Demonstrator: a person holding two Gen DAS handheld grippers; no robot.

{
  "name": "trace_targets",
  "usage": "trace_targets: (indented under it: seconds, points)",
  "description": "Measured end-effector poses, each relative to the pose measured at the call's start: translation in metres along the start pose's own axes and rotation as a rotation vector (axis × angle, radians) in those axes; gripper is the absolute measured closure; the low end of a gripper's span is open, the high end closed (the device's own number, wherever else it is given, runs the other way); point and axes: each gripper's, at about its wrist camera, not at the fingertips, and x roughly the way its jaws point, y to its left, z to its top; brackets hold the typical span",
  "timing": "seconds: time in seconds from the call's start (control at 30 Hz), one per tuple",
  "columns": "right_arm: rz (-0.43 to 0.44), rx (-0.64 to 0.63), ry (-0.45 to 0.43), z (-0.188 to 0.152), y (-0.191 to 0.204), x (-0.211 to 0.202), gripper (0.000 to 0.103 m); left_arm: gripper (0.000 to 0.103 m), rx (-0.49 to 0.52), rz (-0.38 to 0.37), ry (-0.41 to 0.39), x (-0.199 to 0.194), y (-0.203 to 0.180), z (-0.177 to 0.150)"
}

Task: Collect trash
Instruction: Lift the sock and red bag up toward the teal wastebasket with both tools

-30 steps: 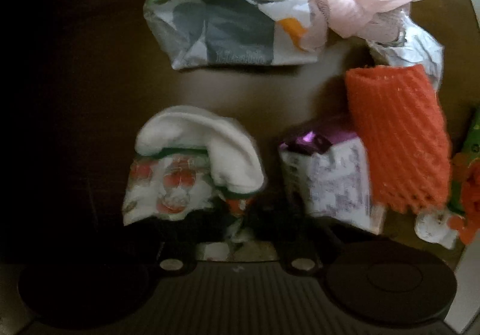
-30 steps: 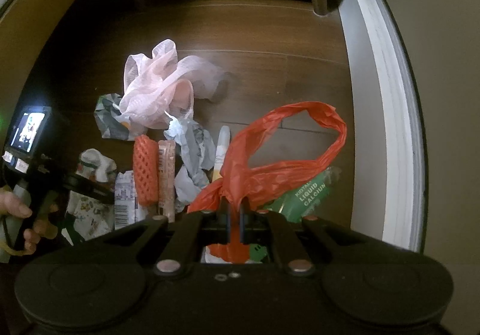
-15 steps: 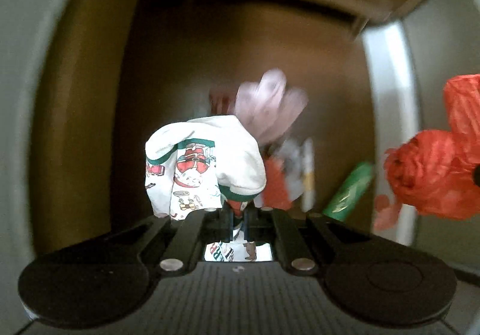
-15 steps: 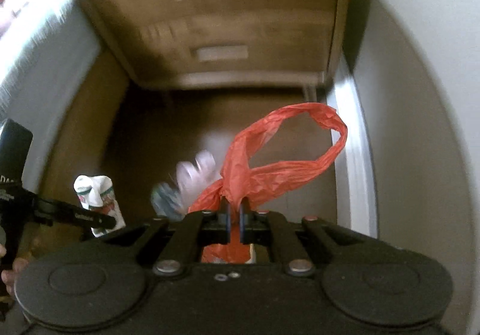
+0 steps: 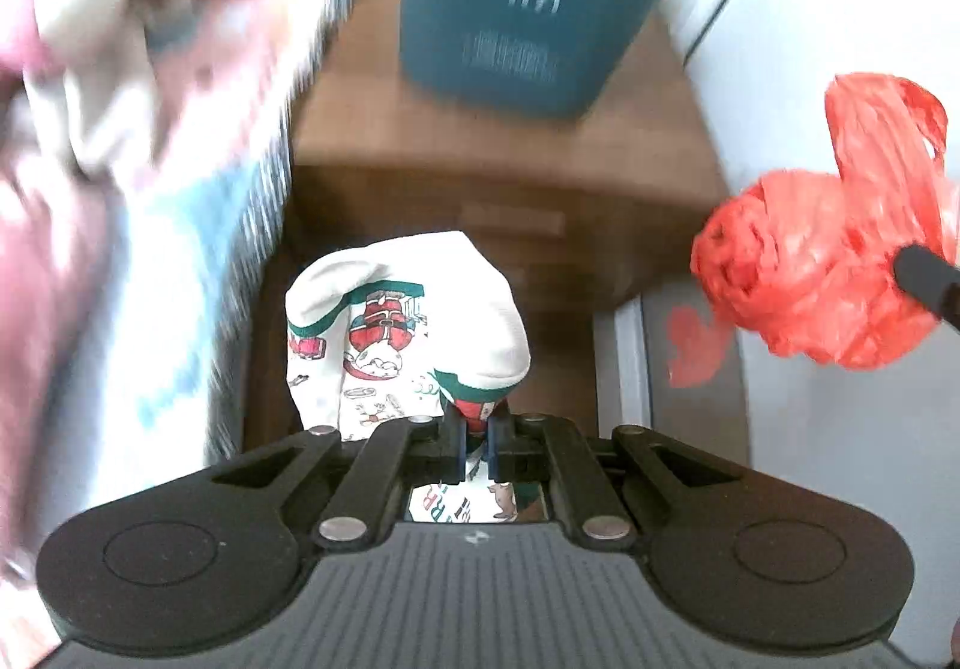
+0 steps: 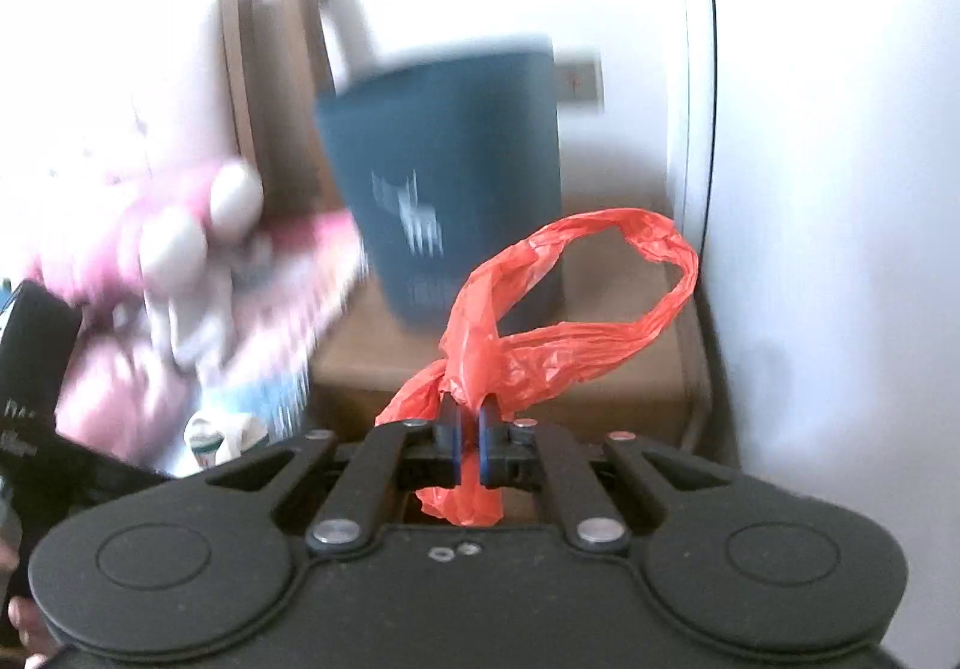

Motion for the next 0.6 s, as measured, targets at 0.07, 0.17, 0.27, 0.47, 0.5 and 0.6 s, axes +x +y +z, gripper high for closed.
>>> trace_targets:
  seconds: [0.07,0.17,0.27,0.47,0.5,0.6]
  points:
    - [0.012,-0.007,-0.052,0.035,0.003,-0.010,0.099,0.098,-0.004,0.001,-0.054,-0.032,-0.010,0.027]
    - [0.018,-0.001,-0.119,0.091,0.005,-0.023,0.099,0.098,-0.016,-0.001,-0.121,-0.074,-0.024,0.065]
    - [0.010,-0.010,-0.176,0.144,0.004,-0.028,0.099,0.098,-0.010,-0.016,-0.203,-0.112,-0.040,0.107]
    - [-0.012,-0.066,-0.193,0.209,0.011,-0.007,0.099,0.098,0.028,-0.048,-0.326,-0.167,-0.056,0.190]
    - [-0.019,-0.085,-0.189,0.218,0.015,0.001,0.099,0.098,0.039,-0.048,-0.339,-0.169,-0.058,0.201]
    - [-0.051,-0.138,-0.175,0.231,0.035,0.027,0.099,0.098,0.066,-0.052,-0.379,-0.172,-0.057,0.241]
